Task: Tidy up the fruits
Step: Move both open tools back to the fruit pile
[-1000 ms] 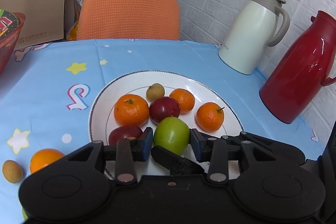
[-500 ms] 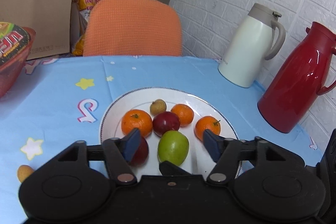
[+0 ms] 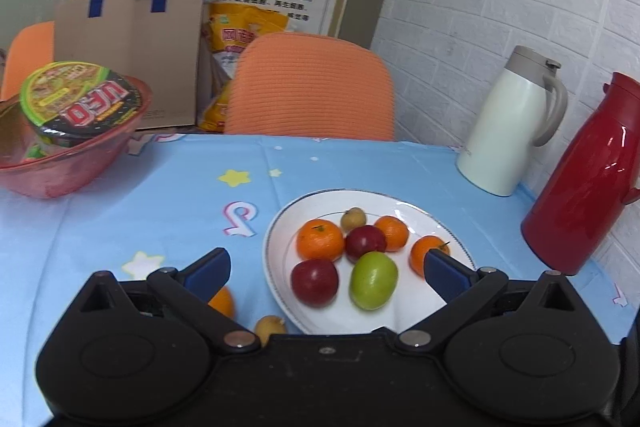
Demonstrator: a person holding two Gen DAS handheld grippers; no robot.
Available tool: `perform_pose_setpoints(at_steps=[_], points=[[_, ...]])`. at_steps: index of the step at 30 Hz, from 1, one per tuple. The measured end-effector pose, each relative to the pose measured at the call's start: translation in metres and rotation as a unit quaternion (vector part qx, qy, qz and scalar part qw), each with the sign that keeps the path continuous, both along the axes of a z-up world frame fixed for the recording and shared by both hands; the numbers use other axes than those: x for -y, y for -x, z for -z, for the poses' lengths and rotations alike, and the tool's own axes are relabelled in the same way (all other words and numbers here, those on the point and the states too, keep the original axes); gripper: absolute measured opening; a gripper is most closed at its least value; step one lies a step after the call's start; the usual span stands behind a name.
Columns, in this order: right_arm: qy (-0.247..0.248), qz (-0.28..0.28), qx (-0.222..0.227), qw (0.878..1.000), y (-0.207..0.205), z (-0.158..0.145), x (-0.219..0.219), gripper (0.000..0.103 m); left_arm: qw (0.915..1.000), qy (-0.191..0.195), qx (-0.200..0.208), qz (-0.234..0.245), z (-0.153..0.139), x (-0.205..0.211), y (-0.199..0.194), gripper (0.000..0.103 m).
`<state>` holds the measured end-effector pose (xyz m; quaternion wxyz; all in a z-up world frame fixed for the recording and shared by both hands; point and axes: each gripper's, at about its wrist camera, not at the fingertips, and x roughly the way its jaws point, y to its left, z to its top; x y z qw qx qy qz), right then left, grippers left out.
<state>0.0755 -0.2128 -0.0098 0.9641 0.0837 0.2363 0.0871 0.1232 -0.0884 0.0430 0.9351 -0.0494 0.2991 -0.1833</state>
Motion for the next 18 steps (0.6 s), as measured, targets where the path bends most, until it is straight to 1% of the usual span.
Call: perform_pose_setpoints(at_steps=[6,9,13,16,18], points=[[0.003,-0.004,0.013,1.000,0.016,-0.011,-0.007,0.103,0.9998,0.005,0.000,-0.017,-0.006,-0.015,0.018,0.103],[0.003,-0.008,0.018,1.000,0.028,-0.017,-0.012,0.103,0.9997,0.008,0.008,-0.024,-0.013,-0.027,0.033,0.103],[0.005,-0.019,0.022,1.000,0.047,-0.020,-0.022,0.103,0.9989,0.008,0.024,-0.040,-0.019,-0.056,0.057,0.103],[-0.001,-0.026,0.016,1.000,0.057,-0.017,-0.030,0.103,0.9978,0.012,0.022,-0.061,-0.018,-0.080,0.072,0.103],[-0.007,-0.034,0.011,0.999,0.062,-0.014,-0.036,0.103,0.9979,0.014,0.016,-0.061,-0.013,-0.093,0.080,0.103]])
